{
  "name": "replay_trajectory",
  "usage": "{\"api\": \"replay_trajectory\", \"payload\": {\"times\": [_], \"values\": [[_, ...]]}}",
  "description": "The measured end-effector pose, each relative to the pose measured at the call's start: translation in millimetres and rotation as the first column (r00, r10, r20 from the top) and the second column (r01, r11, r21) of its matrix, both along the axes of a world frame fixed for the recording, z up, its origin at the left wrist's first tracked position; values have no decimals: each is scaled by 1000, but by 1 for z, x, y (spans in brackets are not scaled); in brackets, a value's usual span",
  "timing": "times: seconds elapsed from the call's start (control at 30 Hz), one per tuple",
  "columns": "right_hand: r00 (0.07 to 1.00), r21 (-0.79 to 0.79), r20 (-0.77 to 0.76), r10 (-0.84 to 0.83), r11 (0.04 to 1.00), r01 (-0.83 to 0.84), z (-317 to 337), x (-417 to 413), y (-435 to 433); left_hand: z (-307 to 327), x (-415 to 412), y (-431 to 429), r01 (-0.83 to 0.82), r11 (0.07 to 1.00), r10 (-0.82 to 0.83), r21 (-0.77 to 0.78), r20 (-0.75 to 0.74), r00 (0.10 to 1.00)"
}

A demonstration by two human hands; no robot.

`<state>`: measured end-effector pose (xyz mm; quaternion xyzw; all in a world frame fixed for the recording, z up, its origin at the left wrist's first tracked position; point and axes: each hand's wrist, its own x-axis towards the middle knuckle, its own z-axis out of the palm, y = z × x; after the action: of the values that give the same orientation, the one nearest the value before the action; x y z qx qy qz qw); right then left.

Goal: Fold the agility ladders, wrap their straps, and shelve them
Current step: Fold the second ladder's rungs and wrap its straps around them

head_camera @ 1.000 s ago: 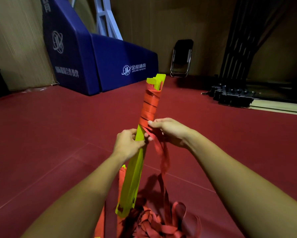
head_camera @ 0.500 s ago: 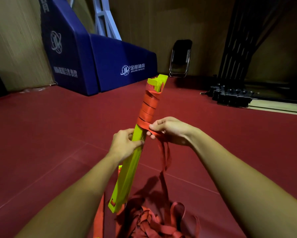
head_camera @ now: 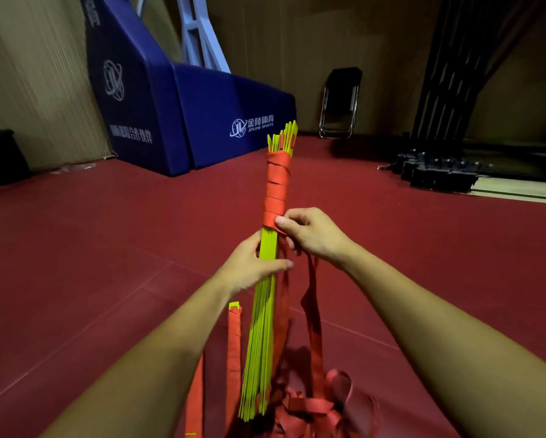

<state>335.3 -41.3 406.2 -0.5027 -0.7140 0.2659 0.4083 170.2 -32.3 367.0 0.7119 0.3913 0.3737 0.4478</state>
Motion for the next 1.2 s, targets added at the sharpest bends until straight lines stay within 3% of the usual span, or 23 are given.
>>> {"api": "replay_trajectory", "payload": {"times": [0.1, 0.3, 0.43, 0.67, 0.73, 0.8, 0.93, 1.07, 1.2], "values": [[1000, -18, -10, -4, 1000, 4, 4, -2, -2, -2, 4, 1, -92, 996, 93, 19, -16, 996], [968, -235, -226, 106, 959, -160, 7, 12, -3, -4, -3, 2, -151, 981, 162, -118, 81, 984], [981, -248, -194, 5, 967, -54, 1, 14, -3, 0, -5, 4, -118, 972, 147, -205, 135, 980], [942, -242, -320, 101, 953, -184, 3, 6, -8, 5, -6, 4, -47, 969, 87, -244, 156, 984], [948, -216, -309, 78, 965, -150, 4, -1, -7, 5, -5, 6, -28, 978, 58, -205, 141, 988], [963, -196, -270, 27, 977, -83, 3, -8, -5, -1, -1, 5, -62, 993, 65, -101, 33, 997], [975, -169, -201, -93, 984, 59, 1, -15, 0, -11, 2, 0, -306, 947, 320, 96, -289, 902], [966, -128, -134, -223, 970, 207, -1, -11, 6, -7, 6, 1, -361, 926, 377, 109, -255, 891], [966, -166, -188, -179, 975, 148, 7, -5, -4, -8, 3, 4, -373, 922, 388, 106, -195, 901]]}}
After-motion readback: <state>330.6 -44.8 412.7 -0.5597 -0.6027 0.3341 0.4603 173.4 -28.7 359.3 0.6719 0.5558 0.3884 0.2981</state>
